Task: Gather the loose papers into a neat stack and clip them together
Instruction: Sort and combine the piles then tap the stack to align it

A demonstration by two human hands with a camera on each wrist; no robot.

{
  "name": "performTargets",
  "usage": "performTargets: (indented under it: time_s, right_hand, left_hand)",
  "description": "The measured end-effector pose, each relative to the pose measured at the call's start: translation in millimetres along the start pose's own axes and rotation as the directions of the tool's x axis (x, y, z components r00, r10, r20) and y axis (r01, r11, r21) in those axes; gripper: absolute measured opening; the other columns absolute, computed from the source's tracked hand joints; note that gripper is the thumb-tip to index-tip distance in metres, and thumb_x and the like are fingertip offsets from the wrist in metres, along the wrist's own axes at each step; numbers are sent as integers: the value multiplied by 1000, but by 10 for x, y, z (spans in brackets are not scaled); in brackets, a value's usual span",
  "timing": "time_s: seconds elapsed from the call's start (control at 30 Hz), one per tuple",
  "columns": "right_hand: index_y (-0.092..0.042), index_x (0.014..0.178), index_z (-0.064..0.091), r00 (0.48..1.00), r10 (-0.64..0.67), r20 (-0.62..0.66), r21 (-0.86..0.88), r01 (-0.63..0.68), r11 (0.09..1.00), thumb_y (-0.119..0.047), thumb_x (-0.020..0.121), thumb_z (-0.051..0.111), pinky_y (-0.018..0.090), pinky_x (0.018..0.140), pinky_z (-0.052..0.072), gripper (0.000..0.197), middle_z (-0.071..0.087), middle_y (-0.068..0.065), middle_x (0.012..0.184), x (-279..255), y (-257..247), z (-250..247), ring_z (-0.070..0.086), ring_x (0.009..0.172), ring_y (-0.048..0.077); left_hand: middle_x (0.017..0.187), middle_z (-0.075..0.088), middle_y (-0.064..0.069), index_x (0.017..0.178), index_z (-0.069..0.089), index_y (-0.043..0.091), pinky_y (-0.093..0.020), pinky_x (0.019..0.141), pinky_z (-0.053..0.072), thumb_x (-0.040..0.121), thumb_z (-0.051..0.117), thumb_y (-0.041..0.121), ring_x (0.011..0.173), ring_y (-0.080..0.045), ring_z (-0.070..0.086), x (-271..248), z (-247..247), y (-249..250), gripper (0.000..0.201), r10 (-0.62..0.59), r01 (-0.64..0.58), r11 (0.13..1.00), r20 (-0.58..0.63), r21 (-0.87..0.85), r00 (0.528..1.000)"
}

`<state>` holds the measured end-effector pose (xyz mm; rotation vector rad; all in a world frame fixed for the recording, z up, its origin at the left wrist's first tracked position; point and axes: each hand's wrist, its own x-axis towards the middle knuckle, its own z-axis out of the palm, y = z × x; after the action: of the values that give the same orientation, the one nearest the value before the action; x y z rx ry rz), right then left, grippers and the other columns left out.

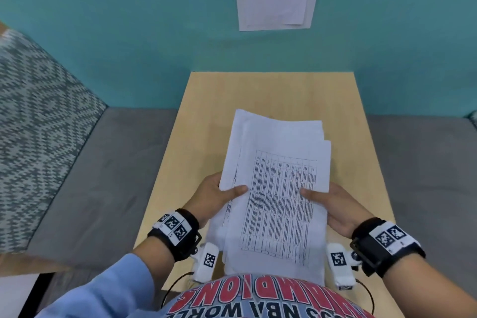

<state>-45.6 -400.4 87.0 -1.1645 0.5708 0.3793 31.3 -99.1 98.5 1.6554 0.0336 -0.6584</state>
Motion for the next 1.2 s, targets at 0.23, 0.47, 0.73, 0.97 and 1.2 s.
performTargets:
  time_s: [0.23,0.47,0.73,0.97,1.2]
  right_hand:
    - [-17,119,75,881,-458,-116,-233,425,875,-12,87,80,33,94,58,33,81,-3,114,-186,-161,124,76,109,15]
    - [-35,93,75,887,-398,-233,-452,264,852,-22,90,79,40,96,59,14,79,-18,89,52,285,51,75,91,-4]
    - [-24,100,81,872,-445,-203,-388,346,854,-18,85,85,16,84,57,17,83,-12,95,115,89,32,77,95,3]
    - [-15,97,83,842,-478,-250,-490,316,813,-24,89,81,41,90,61,13,83,-2,91,233,38,52,79,94,19]
    - [-35,94,82,877,-437,-200,-431,322,843,-16,86,83,35,91,56,20,82,-9,93,212,35,113,76,95,14]
  left_hand:
    - [129,79,-4,130,73,14,-44,105,59,95,78,10,121,-23,75,68,-41,8,36,104,-106,993,-42,-48,994]
    - [119,82,6,114,79,32,-50,104,59,86,85,41,113,-12,77,177,102,-199,30,54,-39,988,-99,148,994]
    - [108,85,2,108,83,24,-41,98,62,87,88,13,106,-15,79,288,63,87,25,163,-151,985,-161,85,973]
    - [103,85,11,106,81,27,-32,94,62,85,89,9,98,-6,79,354,31,161,29,190,-185,982,-231,42,954]
    - [99,81,6,114,77,4,-17,79,57,85,86,-1,88,-1,75,294,37,206,31,227,-217,973,-155,75,962]
